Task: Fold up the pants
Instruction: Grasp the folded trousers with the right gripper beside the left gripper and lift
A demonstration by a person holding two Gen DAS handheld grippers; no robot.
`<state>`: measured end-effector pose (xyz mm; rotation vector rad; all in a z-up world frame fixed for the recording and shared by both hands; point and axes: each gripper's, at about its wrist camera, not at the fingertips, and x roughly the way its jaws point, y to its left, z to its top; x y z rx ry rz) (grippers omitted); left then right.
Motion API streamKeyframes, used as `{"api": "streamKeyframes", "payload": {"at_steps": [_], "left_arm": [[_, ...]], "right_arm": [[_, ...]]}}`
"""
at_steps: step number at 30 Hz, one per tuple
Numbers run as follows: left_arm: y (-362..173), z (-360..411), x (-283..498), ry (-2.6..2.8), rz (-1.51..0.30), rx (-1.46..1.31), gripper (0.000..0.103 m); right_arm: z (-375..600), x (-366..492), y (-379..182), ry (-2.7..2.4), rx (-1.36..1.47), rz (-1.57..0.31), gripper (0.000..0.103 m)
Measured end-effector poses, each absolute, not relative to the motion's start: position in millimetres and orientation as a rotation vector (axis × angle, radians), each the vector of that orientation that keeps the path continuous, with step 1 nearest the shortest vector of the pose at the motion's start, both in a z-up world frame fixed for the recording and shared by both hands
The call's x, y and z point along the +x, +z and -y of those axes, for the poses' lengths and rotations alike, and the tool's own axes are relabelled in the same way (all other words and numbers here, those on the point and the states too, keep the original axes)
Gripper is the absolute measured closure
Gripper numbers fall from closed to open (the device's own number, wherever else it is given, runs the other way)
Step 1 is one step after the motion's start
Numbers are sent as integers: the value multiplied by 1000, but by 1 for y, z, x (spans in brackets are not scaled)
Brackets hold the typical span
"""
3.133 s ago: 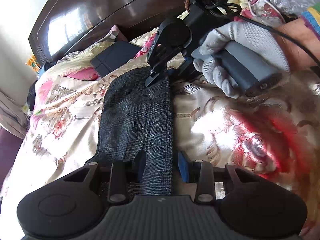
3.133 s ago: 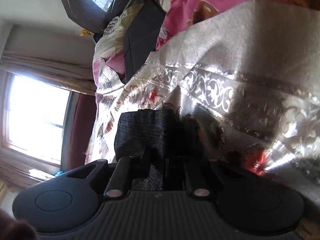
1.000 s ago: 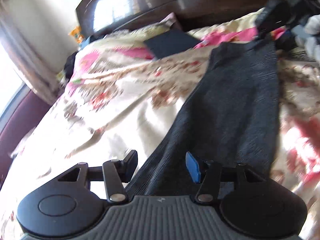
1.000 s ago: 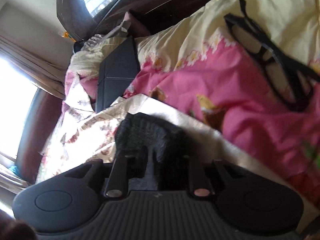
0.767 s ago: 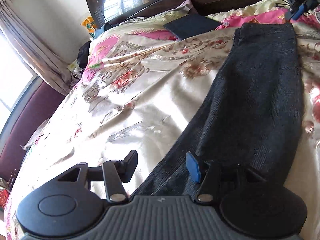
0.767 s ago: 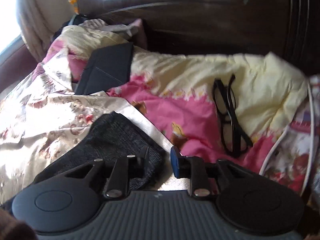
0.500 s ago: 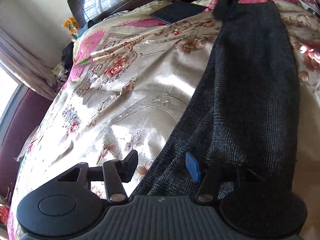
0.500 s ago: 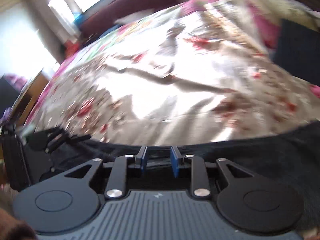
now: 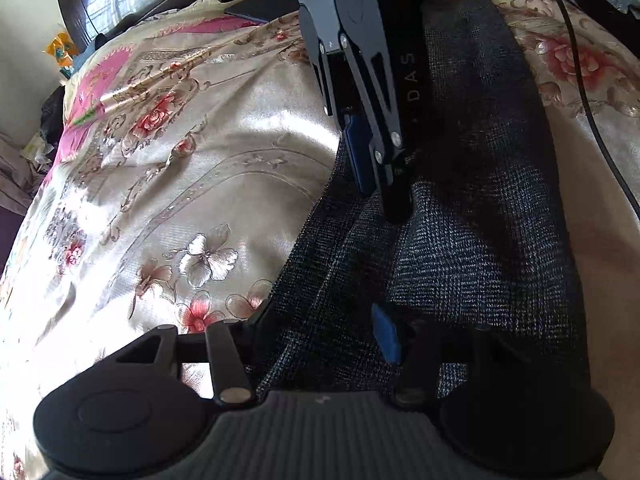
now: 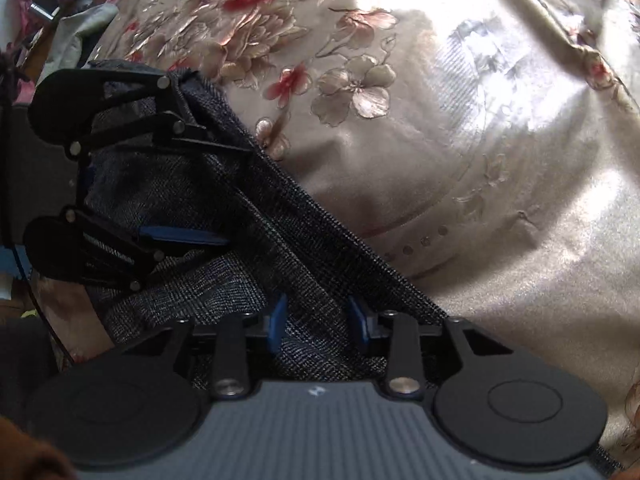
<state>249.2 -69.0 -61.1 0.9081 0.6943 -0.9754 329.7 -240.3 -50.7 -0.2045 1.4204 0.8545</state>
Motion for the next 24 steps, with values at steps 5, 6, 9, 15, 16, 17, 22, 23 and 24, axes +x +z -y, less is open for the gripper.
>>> {"api": "streamKeyframes", "payload": {"at_steps": [5,6,9,15,16,17,22,23,24], "left_arm": [[-50,63,254,-944,-731,872,69],[-47,60,255,-928,-725,861,70],[-39,51,263,-887,-745,806,71],[-53,49,269,-1002,-793,863,65],[-53,50,270,-1017,-790,867,65],[-54,51,270,-1029,-788,875,60],[-57,51,274,-1057,-792,913,51],[-57,53,274,-1065,-811,915,52],[-57,54,271,-1075,-810,928,55]], "right_arm": [[240,332,-11,838,-127,-1317,102],[239,333,-2,842,-110,-1290,102],[238,337,8,872,-148,-1249,99],[221,338,-29,969,-294,-1428,86],[218,335,-35,975,-318,-1445,79],[216,332,-39,992,-342,-1440,75],[210,334,-44,1011,-394,-1411,74],[208,335,-45,1012,-399,-1416,74],[206,336,-45,1012,-405,-1421,74]]}}
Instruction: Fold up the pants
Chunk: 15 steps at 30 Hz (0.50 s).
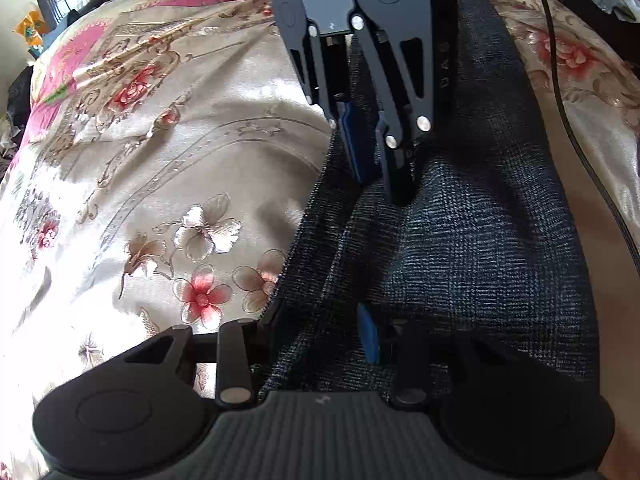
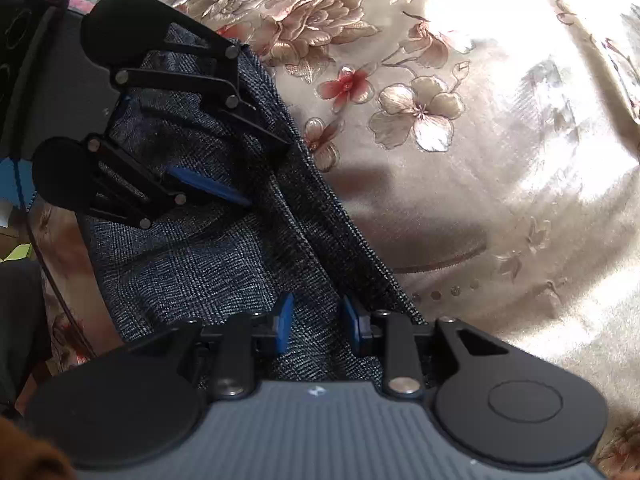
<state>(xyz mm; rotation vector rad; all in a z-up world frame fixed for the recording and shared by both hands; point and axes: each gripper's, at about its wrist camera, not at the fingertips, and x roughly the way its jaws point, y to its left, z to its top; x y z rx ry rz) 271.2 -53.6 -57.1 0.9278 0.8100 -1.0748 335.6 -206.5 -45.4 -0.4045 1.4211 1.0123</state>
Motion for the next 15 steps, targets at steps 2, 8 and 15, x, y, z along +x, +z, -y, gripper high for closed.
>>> {"api": "streamKeyframes", "payload": {"at_steps": [2,8,15], "left_arm": [[-57,55,264,-1098,-788,969,63],[-53,53,267,-1147,-808,957,69],[-48,53,278,-1199,-872,857,79]], "right_arm": [[201,335,-43,1031,-453,-1414,75],[187,336,-46,1077,-500,-1406,57],[172,337,-48,1074,-532,-1399,80]]}}
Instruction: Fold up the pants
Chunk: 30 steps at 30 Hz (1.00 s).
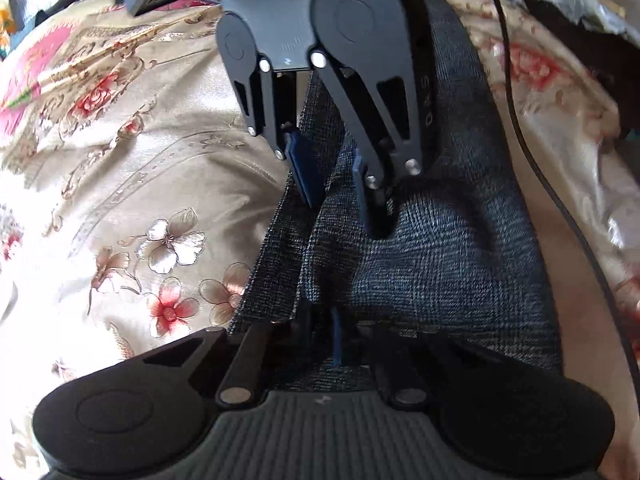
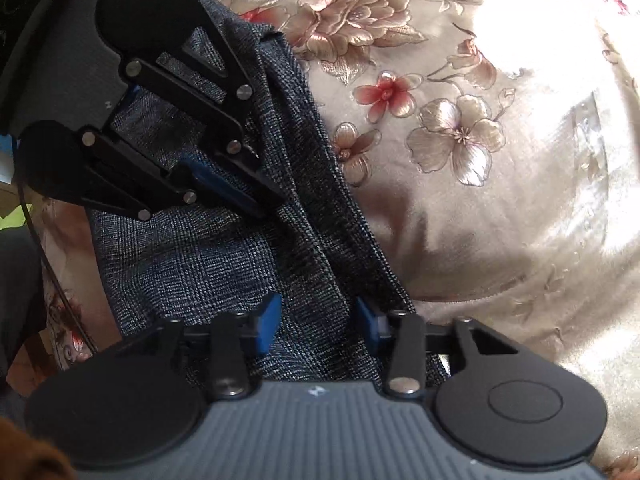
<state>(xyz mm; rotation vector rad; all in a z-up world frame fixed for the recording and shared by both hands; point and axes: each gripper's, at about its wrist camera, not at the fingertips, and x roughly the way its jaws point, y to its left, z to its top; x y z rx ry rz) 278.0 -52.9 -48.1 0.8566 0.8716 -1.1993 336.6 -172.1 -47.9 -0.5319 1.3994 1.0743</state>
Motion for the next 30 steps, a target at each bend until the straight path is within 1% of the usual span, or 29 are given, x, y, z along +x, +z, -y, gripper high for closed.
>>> {"api": "streamKeyframes", "payload": {"at_steps": [1,2,4,6,8,9,11,13,14,15,18,19,20,21,23,26,28,30], "left_arm": [[-47,52,278,-1193,-869,848,79],[-47,51,278,-1190,-868,843,79],[-45,50,278,-1185,-858,843,77],[-43,50,275,-1177,-831,861,66],[-39,47,271,-1172,-790,876,63],[-38,50,273,-1162,-767,874,59],[-35,50,271,-1164,-737,858,56],[-36,53,270,-1160,-719,867,56],[-35,55,270,-1149,-702,884,61],[-35,57,271,-1126,-688,900,68],[-41,59,283,-1034,-688,932,74],[-46,60,284,-1003,-694,948,74],[-50,60,283,-974,-691,969,74],[-53,59,280,-943,-682,996,74],[-53,54,272,-922,-694,1009,73],[-49,51,263,-838,-688,1023,73],[-38,51,253,-810,-683,975,73],[-26,54,241,-837,-692,912,73]], "right_arm": [[172,336,-46,1057,-519,-1411,90],[171,334,-44,1053,-502,-1420,91],[166,326,-37,1046,-552,-1376,92],[163,320,-28,1036,-559,-1354,93],[162,312,-17,1025,-574,-1319,93],[163,310,-11,1019,-574,-1305,93],[162,307,3,1000,-575,-1261,94],[160,311,12,980,-578,-1228,94],[158,313,13,966,-584,-1215,94],[158,315,11,948,-596,-1193,94],[159,327,-14,849,-560,-1167,92],[159,328,-25,817,-557,-1160,91],[168,330,-33,787,-553,-1154,75],[174,327,-34,742,-500,-1154,69],[198,315,-21,671,-371,-1142,73],[242,284,-2,492,-315,-1097,71],[279,264,1,375,-193,-1131,71],[314,246,-8,277,-78,-1190,70]]}}
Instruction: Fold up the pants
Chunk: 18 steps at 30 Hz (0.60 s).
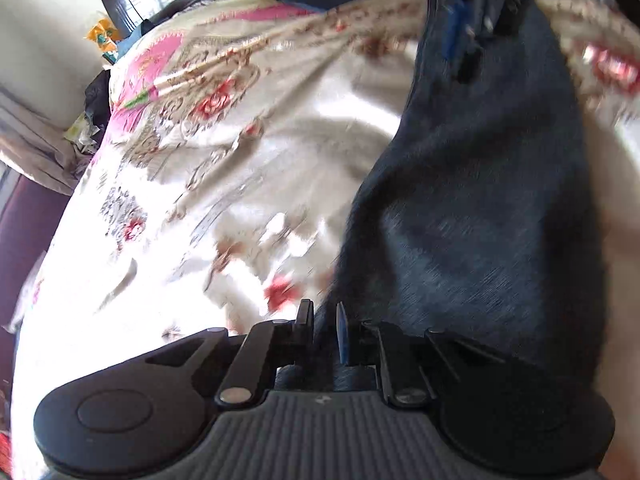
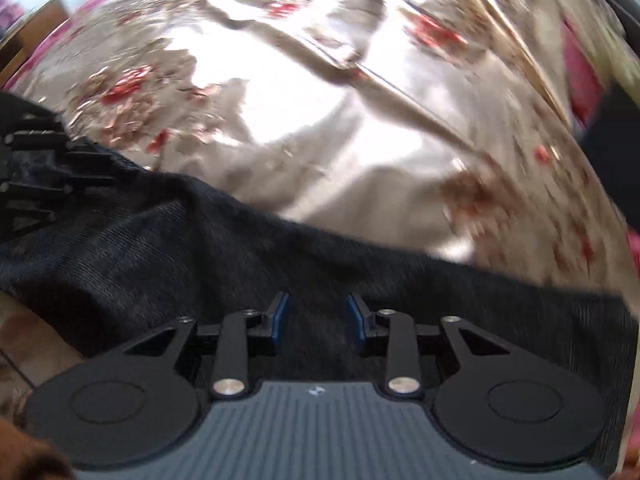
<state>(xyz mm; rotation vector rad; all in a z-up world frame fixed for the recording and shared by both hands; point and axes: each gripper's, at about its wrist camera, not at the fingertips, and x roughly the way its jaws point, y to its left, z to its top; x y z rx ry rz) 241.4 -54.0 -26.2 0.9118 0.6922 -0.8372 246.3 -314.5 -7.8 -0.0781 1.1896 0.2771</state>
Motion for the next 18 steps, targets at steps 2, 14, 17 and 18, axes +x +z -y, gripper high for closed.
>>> {"api": "streamKeyframes", "payload": {"at_steps": [2,14,17,18], "left_arm": [[-27,61,222,-920,-746,888,73],[-22,73,163,-1067,-798,1110,80],[-25,77,160,-1072,-824,1107,78],[-32,76,158,-1071,-823,1137,78]], "right_arm": [[345,229,-27,159,-64,-1290,77],[399,188,16,39,283,-1135,84],[358,171,13,218,429,-1107,84],[342,167,8,292,475,-1115,84]]}}
